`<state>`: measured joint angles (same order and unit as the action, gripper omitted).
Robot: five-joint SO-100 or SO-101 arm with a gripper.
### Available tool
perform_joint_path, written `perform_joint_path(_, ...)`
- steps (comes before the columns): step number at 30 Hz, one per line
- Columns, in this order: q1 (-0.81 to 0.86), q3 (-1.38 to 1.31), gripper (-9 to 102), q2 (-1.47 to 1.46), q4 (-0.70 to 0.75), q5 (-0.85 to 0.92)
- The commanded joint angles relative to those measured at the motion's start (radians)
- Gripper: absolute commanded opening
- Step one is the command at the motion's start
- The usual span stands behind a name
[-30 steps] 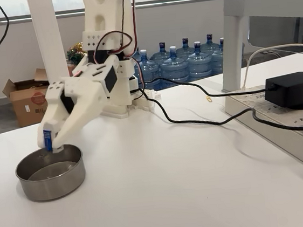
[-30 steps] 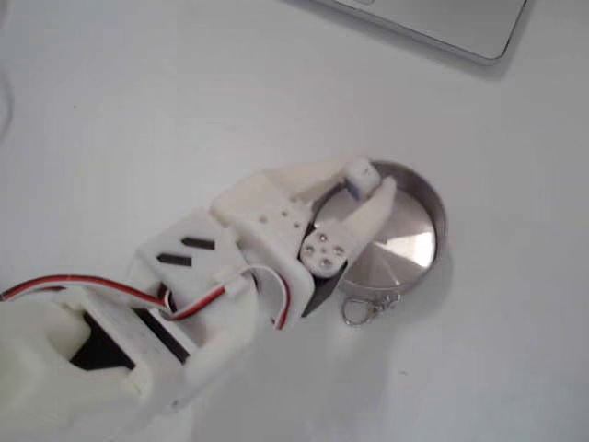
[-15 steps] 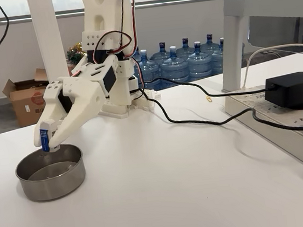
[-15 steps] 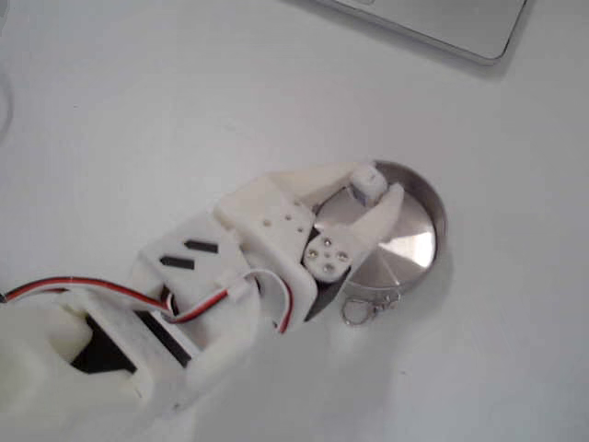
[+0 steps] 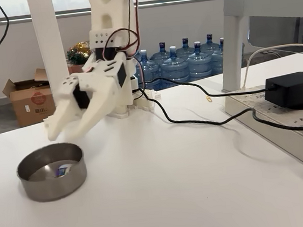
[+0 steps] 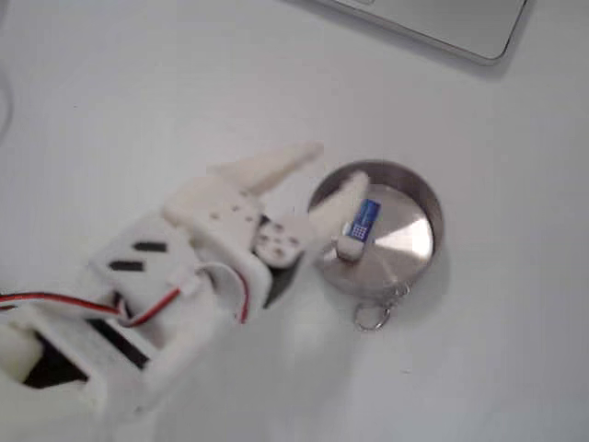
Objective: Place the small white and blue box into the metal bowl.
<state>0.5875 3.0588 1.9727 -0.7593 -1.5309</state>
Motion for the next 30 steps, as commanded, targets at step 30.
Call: perform_joint_path(30,-0.742,0.153,16,0.966,0.902,1.603)
